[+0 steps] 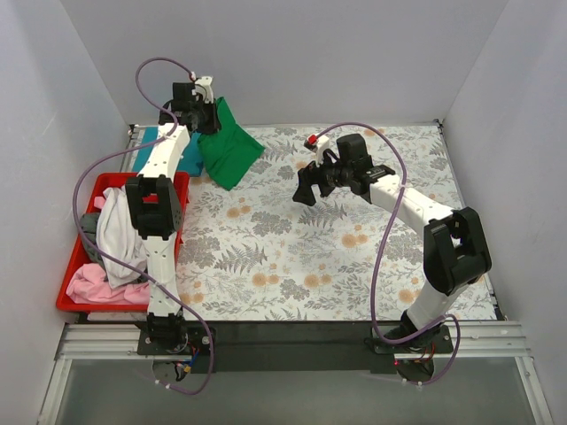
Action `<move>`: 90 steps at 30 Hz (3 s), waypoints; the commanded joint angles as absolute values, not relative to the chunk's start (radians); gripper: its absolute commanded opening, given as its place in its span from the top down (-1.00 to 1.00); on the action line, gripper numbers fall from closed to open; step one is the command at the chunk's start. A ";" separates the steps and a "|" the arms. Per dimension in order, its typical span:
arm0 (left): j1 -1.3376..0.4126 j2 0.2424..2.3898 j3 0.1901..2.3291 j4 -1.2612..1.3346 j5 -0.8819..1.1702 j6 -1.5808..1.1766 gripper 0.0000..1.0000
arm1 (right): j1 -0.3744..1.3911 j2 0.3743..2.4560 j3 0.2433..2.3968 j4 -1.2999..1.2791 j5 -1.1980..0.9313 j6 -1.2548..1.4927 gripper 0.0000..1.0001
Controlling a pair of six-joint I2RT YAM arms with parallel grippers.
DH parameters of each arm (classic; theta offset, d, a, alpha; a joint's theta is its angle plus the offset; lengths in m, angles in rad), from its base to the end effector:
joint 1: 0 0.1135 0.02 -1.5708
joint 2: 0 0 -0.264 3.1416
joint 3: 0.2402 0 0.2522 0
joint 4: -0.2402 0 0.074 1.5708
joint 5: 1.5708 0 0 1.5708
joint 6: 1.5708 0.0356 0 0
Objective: Fold and stack the t-shirts
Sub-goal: Neatly place the folded tshirt to the corner
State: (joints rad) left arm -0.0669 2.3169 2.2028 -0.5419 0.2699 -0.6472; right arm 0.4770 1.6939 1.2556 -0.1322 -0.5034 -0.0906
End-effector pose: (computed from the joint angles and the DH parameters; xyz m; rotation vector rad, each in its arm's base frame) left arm 0.5334 -0.0453 0.2730 -0.5070 2.2316 -0.6833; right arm 0.3370 0.1935 0.2691 -0.8863 1.9667 0.7633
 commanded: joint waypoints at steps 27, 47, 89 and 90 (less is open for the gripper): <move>-0.026 2.198 2.296 -0.525 0.278 -0.586 1.00 | 0.474 1.664 1.256 -0.143 -0.526 -0.124 -0.97; -0.002 2.161 2.298 -0.508 0.301 -0.617 1.00 | 0.474 1.663 1.249 -0.149 -0.531 -0.130 -0.97; 0.112 2.227 2.272 -0.473 0.322 -0.531 1.00 | 0.476 1.706 1.249 -0.155 -0.538 -0.129 -0.97; 0.117 2.233 2.272 -0.471 0.324 -0.523 1.00 | 0.476 1.707 1.247 -0.155 -0.538 -0.129 -0.97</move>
State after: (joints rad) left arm 0.0933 2.2639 2.2597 -0.5297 0.3042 -0.5610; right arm 0.4770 1.7046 1.2469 -0.1596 -0.5205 -0.1268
